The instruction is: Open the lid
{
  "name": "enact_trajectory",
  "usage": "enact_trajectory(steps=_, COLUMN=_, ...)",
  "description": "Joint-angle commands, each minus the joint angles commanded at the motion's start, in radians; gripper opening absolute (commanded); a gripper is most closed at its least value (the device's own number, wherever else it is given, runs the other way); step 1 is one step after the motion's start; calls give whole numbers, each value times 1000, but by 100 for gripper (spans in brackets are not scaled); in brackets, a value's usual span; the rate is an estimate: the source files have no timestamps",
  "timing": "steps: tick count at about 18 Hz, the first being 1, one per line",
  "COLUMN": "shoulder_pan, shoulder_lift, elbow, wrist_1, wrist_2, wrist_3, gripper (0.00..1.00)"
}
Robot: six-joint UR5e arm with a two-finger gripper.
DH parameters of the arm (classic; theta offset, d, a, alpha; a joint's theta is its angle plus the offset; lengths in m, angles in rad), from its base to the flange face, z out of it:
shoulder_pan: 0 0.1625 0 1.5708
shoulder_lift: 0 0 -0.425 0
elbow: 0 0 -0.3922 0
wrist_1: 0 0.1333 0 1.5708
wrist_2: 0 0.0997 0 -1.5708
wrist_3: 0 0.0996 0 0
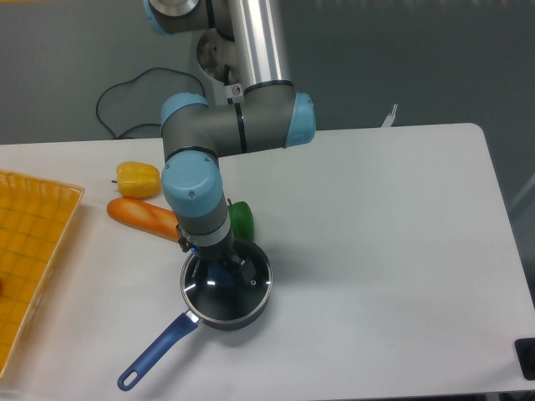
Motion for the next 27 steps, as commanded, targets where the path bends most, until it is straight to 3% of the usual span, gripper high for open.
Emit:
enact_trajectory(steps=9, shoulder_pan=0, shoulder_lift=-3, elbow=9, wrist_1=0, wrist_2=-2, wrist_3=2, gripper=100)
enact_trajectory(steps=10, shoulder_pan=0, shoulder_lift=-5, elbow=11, wrist_1=0, wrist_2=-2, wrist_3=0, gripper=96)
enact_trajectory(steps=13, shoulder_pan=0, shoulder_lift=-5, elbow=11, wrist_1=0, wrist_2=0, wrist_3=0, gripper=69)
enact_trajectory(steps=24, shoulder_pan=0, shoulder_lift=-8, elbow=15, wrist_1=-2, wrist_2=3, wrist_3=-12, gripper=51)
enact_trajectory(steps=27, shoulder_pan=2, shoulder_lift=-5, elbow=21, wrist_1=-3, wrist_2=2, wrist_3=-12, gripper=51)
